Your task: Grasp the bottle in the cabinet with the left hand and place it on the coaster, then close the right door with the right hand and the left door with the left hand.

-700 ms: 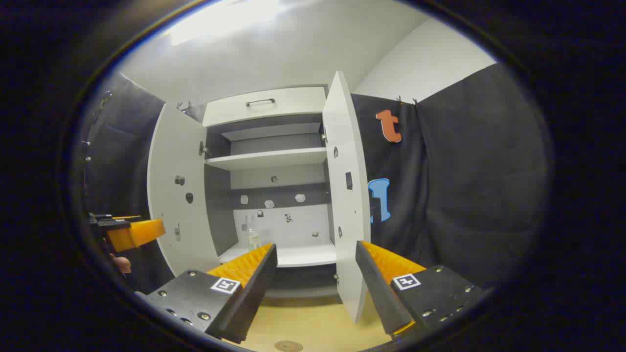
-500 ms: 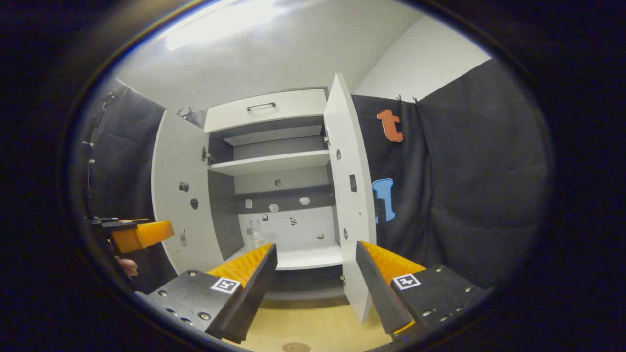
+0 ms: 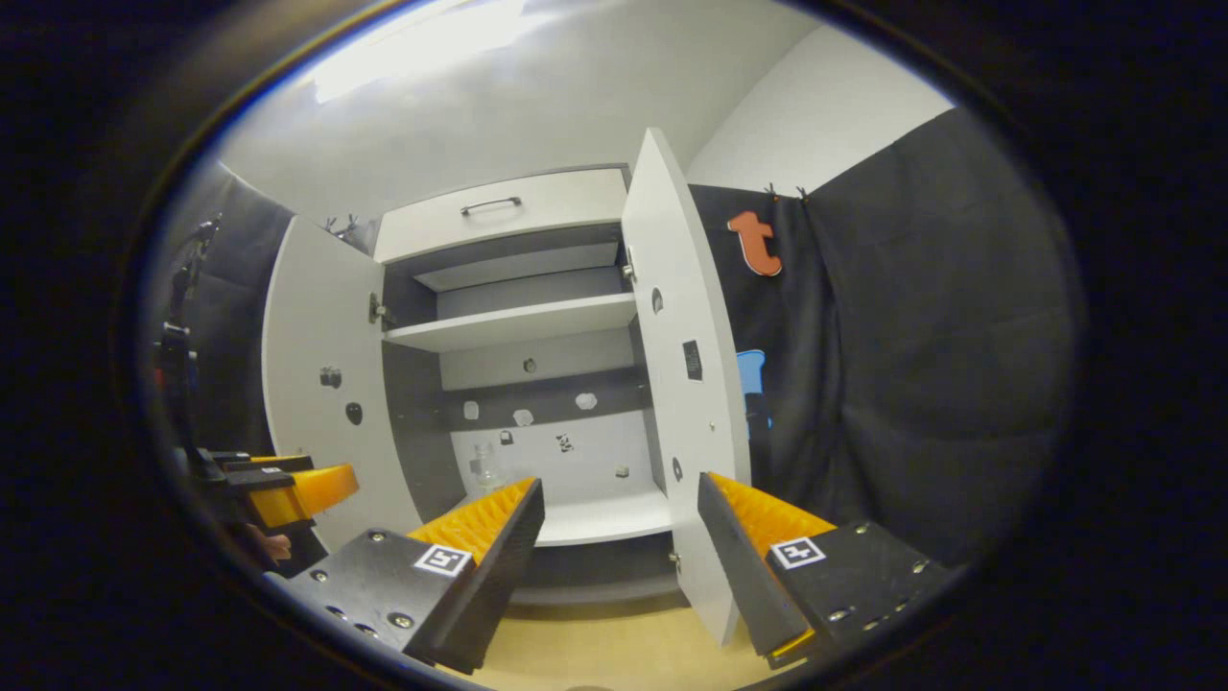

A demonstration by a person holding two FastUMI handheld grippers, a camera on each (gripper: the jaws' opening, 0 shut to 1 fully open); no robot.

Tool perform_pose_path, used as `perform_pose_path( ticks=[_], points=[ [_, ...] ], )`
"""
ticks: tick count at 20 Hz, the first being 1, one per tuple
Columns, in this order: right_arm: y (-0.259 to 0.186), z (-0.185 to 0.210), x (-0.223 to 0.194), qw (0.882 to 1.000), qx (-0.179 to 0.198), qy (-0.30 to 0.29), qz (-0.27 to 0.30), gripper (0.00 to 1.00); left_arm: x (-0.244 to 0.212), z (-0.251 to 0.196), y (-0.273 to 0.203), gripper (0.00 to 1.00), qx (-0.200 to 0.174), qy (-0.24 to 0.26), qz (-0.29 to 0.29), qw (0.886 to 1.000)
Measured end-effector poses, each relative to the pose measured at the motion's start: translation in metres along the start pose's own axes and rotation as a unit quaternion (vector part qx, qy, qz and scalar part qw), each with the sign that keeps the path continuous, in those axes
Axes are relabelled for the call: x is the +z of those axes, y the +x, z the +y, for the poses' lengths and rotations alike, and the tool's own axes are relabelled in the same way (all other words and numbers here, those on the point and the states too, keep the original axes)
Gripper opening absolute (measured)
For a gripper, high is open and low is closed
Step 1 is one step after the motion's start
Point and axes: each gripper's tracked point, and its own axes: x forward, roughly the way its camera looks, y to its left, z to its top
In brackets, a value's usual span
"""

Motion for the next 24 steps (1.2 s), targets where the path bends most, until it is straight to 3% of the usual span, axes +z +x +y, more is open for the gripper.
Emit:
perform_pose_path(
  ticks=[6, 12, 19, 24],
  points=[
    [0.034, 0.011, -0.004, 1.0, 0.006, -0.011, -0.006, 0.97, 0.001, 0.011, 0.053, 0.96, -0.005, 0.013, -0.012, 1.0],
    [0.063, 0.007, -0.005, 1.0, -0.014, -0.009, -0.013, 0.98, -0.005, 0.012, 0.121, 0.96, -0.008, -0.007, -0.01, 1.0],
    [0.071, 0.019, 0.008, 0.999, -0.006, 0.016, -0.04, 0.97, -0.023, 0.006, 0.195, 0.96, -0.016, -0.012, 0.0, 1.0],
    [0.068, 0.014, 0.008, 0.999, -0.014, 0.01, -0.043, 1.0, -0.046, 0.014, 0.248, 0.96, 0.007, -0.003, 0.015, 1.0]
  ],
)
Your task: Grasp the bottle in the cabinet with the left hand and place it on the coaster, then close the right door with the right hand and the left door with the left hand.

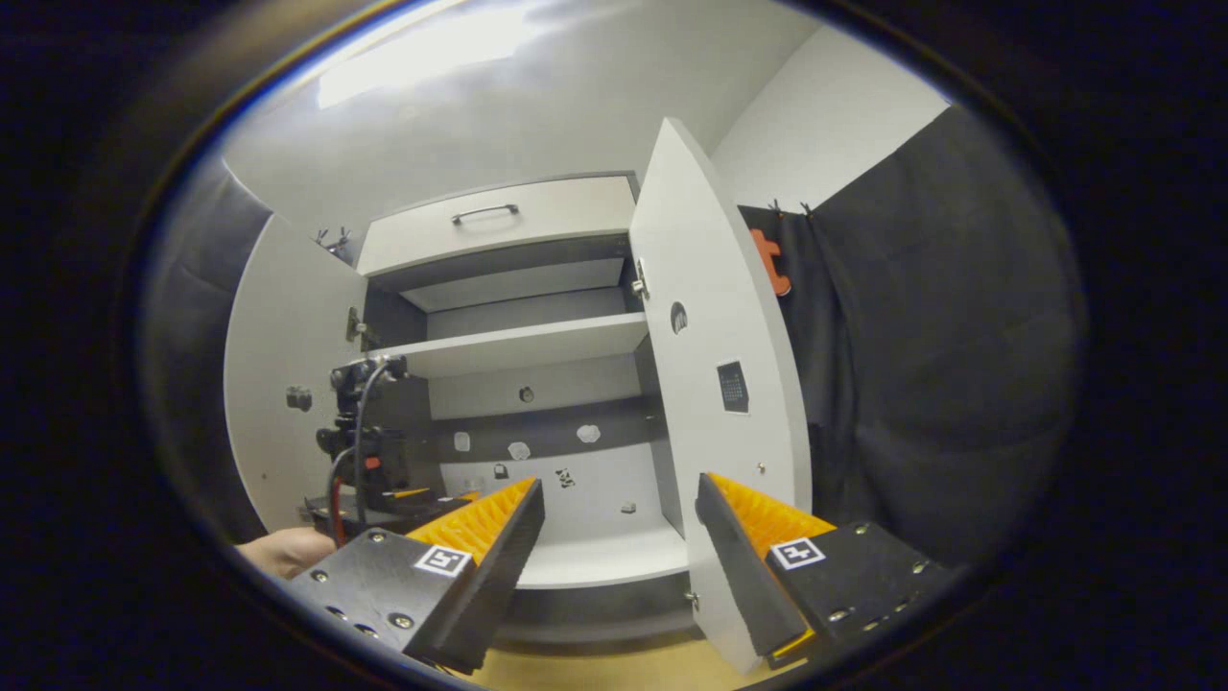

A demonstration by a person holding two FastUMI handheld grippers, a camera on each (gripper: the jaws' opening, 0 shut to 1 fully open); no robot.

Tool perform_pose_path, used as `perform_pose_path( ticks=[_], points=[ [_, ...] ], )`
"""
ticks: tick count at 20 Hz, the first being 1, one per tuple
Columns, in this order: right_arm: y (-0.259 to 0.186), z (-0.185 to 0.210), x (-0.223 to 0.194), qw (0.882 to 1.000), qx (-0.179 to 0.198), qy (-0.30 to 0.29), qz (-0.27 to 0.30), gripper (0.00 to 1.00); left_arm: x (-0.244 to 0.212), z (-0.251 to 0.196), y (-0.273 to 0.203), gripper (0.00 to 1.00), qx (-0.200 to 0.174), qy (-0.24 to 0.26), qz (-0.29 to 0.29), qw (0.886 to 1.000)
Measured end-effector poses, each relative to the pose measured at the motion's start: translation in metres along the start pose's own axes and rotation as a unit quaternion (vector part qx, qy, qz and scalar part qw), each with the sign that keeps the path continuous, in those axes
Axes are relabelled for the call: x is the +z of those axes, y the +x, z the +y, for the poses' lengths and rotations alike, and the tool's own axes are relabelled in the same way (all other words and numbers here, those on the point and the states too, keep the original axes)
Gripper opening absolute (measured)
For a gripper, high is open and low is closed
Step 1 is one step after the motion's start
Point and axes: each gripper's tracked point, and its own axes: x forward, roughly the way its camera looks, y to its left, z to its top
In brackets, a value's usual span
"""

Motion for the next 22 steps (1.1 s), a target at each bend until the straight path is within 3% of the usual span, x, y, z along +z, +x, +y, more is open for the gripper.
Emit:
perform_pose_path(
  ticks=[5, 9, 16, 18, 20, 22],
  points=[
    [-0.014, -0.02, -0.004, 0.999, -0.024, -0.036, 0.0, 0.98, -0.018, 0.03, 0.054, 0.96, 0.045, 0.005, -0.008, 0.999],
    [-0.032, -0.021, -0.012, 0.998, -0.017, -0.056, 0.001, 0.98, -0.049, 0.037, 0.088, 0.97, 0.04, -0.04, 0.004, 0.998],
    [-0.069, -0.039, -0.027, 0.997, -0.04, -0.06, 0.019, 0.98, -0.08, 0.055, 0.124, 0.97, 0.073, -0.009, 0.034, 0.997],
    [-0.079, -0.043, -0.028, 0.997, -0.039, -0.059, 0.022, 1.0, -0.092, 0.055, 0.136, 0.96, 0.066, -0.017, 0.048, 0.996],
    [-0.085, -0.05, -0.029, 0.997, -0.044, -0.061, 0.024, 0.97, -0.091, 0.056, 0.141, 0.81, 0.068, -0.01, 0.038, 0.997],
    [-0.09, -0.058, -0.028, 0.997, -0.051, -0.061, 0.025, 0.98, -0.092, 0.054, 0.134, 0.8, 0.07, 0.005, 0.049, 0.996]
  ],
)
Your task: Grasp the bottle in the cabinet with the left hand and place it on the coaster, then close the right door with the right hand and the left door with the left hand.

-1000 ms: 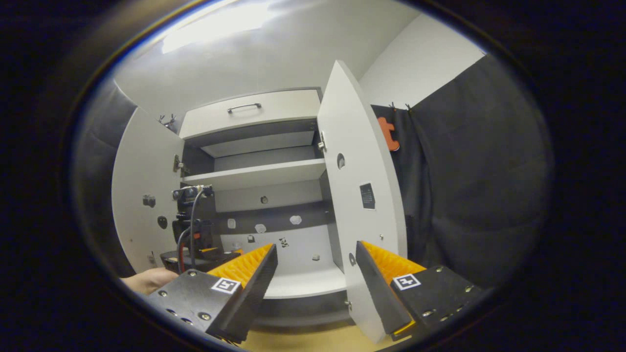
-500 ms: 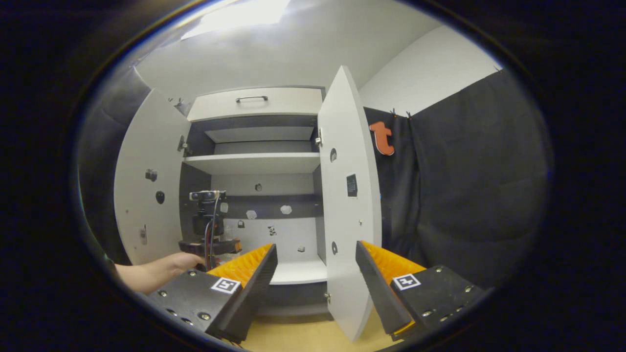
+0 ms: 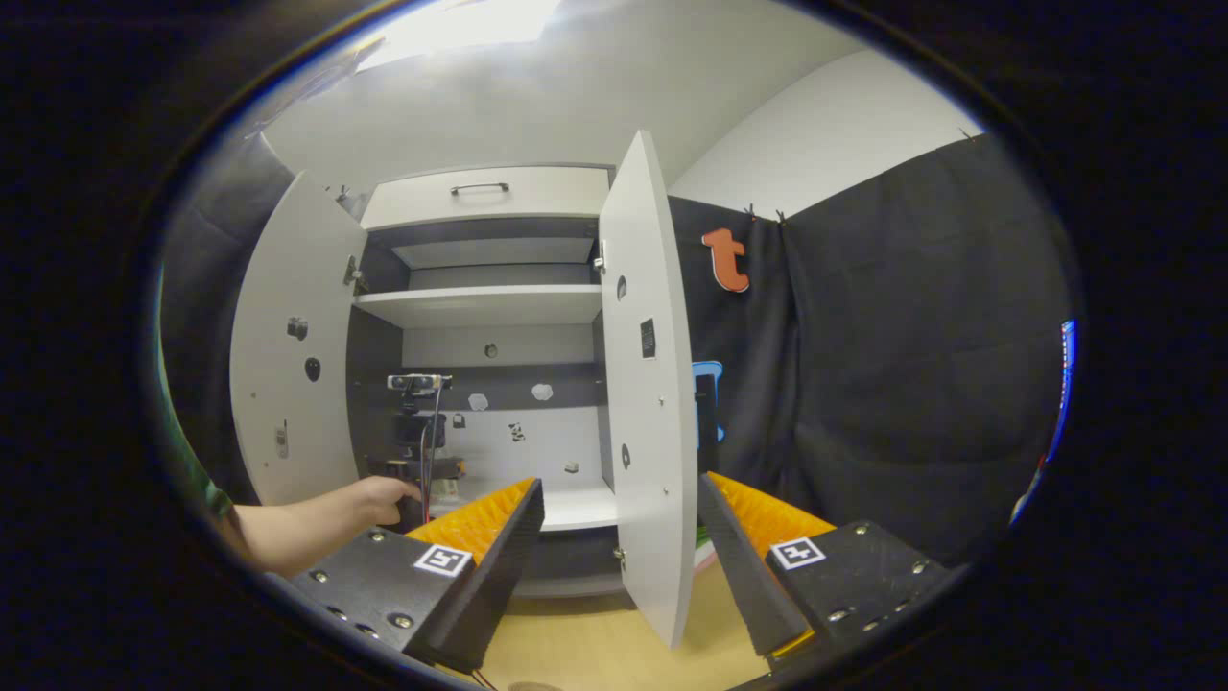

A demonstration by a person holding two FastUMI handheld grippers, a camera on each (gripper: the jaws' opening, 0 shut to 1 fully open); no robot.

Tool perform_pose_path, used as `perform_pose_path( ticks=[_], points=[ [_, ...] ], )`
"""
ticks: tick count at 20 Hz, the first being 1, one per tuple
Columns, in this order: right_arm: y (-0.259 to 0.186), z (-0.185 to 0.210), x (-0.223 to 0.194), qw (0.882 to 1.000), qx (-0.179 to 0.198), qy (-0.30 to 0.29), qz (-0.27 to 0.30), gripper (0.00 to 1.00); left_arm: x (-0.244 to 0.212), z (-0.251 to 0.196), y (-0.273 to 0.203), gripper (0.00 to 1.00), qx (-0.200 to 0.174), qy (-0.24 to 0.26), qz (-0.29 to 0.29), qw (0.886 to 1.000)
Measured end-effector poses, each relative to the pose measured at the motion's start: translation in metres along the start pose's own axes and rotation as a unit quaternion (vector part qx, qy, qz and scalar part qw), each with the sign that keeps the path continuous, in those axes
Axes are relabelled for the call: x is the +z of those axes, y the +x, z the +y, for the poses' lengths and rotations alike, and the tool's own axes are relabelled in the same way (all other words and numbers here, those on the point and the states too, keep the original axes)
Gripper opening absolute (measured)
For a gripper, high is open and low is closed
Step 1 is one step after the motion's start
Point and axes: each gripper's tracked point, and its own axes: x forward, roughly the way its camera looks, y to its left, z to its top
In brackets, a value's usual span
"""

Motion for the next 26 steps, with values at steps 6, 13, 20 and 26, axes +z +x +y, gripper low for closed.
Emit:
perform_pose_path(
  ticks=[6, 13, 20, 26],
  points=[
    [-0.01, -0.015, 0.007, 1.0, 0.0, 0.017, -0.006, 0.98, 0.012, -0.028, -0.06, 0.8, -0.038, 0.002, -0.012, 0.999],
    [-0.03, -0.031, 0.005, 0.999, 0.01, 0.03, 0.002, 0.97, 0.01, -0.062, -0.164, 0.8, -0.093, 0.012, -0.025, 0.995],
    [-0.06, -0.037, 0.005, 0.997, 0.048, 0.064, -0.011, 0.97, -0.052, -0.088, -0.265, 0.79, -0.129, 0.022, -0.027, 0.991],
    [-0.066, -0.028, -0.003, 0.996, 0.071, 0.056, -0.005, 0.97, -0.15, -0.105, -0.325, 0.8, -0.142, 0.015, -0.008, 0.99]
  ],
)
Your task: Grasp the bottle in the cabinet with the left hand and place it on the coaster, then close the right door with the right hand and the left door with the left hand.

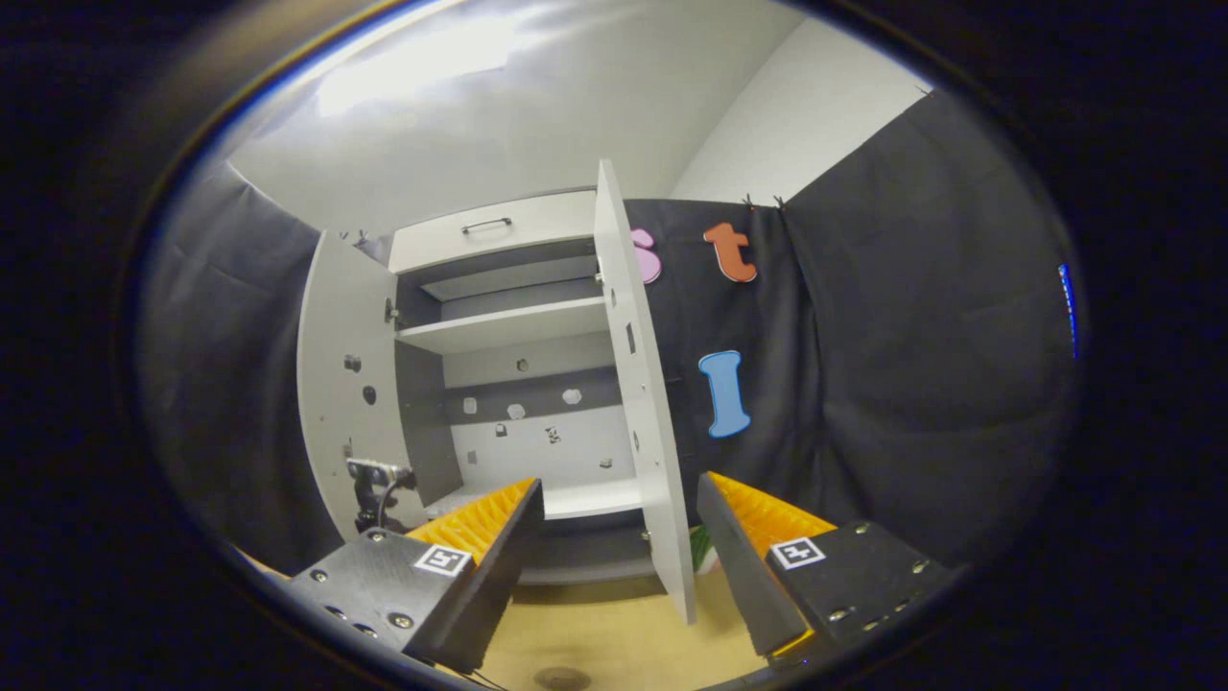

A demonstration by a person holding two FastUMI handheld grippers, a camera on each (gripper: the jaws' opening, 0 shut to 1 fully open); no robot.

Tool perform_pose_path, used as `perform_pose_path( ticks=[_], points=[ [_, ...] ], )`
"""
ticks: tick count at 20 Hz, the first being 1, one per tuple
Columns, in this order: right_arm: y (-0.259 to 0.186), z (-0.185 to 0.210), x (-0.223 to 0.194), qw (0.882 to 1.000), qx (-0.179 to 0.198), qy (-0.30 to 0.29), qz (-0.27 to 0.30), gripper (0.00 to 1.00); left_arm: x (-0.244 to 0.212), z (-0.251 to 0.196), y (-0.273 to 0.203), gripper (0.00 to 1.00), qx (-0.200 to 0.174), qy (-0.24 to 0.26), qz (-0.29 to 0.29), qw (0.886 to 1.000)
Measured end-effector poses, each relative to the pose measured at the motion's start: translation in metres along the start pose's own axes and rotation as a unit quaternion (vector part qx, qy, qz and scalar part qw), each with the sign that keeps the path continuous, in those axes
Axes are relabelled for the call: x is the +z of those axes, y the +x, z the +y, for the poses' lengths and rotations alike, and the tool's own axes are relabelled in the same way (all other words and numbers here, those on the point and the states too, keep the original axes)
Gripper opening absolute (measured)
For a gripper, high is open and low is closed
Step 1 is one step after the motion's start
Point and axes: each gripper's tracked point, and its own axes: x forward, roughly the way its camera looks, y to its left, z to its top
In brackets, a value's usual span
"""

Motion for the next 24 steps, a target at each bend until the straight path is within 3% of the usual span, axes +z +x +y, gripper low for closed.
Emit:
perform_pose_path(
  ticks=[4, 8, 11, 15, 16, 18, 19, 20, 24],
  points=[
    [0.003, 0.014, -0.002, 1.0, 0.017, -0.013, -0.003, 1.0, -0.07, -0.036, -0.023, 0.8, -0.032, -0.003, 0.018, 0.999],
    [0.01, 0.031, -0.018, 1.0, 0.02, -0.004, 0.004, 0.97, -0.13, -0.063, -0.044, 0.8, -0.058, 0.045, 0.025, 0.997],
    [0.012, 0.037, -0.038, 1.0, 0.016, 0.013, 0.023, 0.97, -0.167, -0.076, -0.056, 0.8, -0.076, 0.05, 0.041, 0.995],
    [0.01, 0.038, -0.062, 0.998, -0.001, 0.051, 0.039, 0.98, -0.195, -0.08, -0.049, 0.8, -0.094, 0.043, 0.05, 0.993],
    [0.009, 0.039, -0.07, 0.997, -0.003, 0.058, 0.048, 0.93, -0.201, -0.082, -0.046, 0.8, -0.098, 0.044, 0.059, 0.992],
    [0.01, 0.037, -0.083, 0.995, -0.012, 0.065, 0.071, 0.98, -0.204, -0.078, -0.044, 0.8, -0.1, 0.038, 0.063, 0.992],
    [0.01, 0.036, -0.089, 0.994, -0.018, 0.065, 0.08, 0.93, -0.204, -0.076, -0.043, 0.8, -0.097, 0.034, 0.063, 0.993],
    [0.009, 0.034, -0.09, 0.994, -0.021, 0.063, 0.083, 0.98, -0.206, -0.076, -0.042, 0.8, -0.098, 0.031, 0.065, 0.993],
    [0.011, 0.032, -0.089, 0.994, -0.019, 0.068, 0.079, 0.98, -0.214, -0.075, -0.044, 0.81, -0.113, 0.026, 0.084, 0.99]
  ],
)
